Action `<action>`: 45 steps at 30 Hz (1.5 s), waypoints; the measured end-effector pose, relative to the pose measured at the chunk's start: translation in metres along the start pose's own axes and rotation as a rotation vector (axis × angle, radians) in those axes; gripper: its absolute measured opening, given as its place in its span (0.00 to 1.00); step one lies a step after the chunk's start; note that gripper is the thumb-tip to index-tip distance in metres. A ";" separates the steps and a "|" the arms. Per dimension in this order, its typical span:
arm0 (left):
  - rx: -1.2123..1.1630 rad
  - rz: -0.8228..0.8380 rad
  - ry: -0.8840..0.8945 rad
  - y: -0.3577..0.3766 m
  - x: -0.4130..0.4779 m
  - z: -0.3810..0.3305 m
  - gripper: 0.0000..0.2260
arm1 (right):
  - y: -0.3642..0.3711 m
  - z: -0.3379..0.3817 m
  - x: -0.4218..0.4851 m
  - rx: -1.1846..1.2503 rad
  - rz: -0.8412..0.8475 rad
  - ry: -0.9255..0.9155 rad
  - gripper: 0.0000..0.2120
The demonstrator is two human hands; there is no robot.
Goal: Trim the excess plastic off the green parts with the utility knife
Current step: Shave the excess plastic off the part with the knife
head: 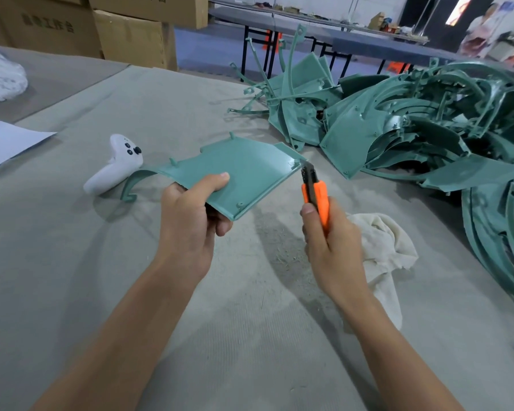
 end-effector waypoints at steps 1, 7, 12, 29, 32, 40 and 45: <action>-0.001 -0.002 0.005 0.000 0.000 0.000 0.10 | 0.003 0.004 -0.002 0.001 0.003 -0.036 0.14; -0.012 -0.007 0.038 -0.001 0.001 -0.003 0.11 | 0.015 0.022 -0.018 -0.017 0.215 -0.222 0.06; -0.002 -0.016 0.050 -0.002 0.002 -0.003 0.11 | 0.016 0.029 -0.022 -0.079 0.313 -0.305 0.11; 0.363 0.210 0.076 0.012 -0.008 0.016 0.21 | 0.005 0.022 -0.015 0.003 -0.122 -0.140 0.04; 0.409 0.277 0.048 0.015 -0.010 0.019 0.28 | -0.005 0.019 -0.014 0.298 -0.285 0.080 0.15; 0.400 0.000 -0.250 0.011 -0.005 0.041 0.36 | -0.023 0.018 -0.006 0.808 -0.524 0.314 0.14; -0.028 0.537 -0.597 0.026 -0.024 0.046 0.23 | -0.021 0.021 -0.009 0.783 -0.582 0.297 0.14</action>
Point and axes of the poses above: each hand's wrist, its own x-axis towards the middle knuckle, its own y-axis out of the palm, z = x × y, the point moved 3 cm from there along x, towards the middle knuckle, and after that the axes turned 8 degrees about -y, right-handed, at the moved point
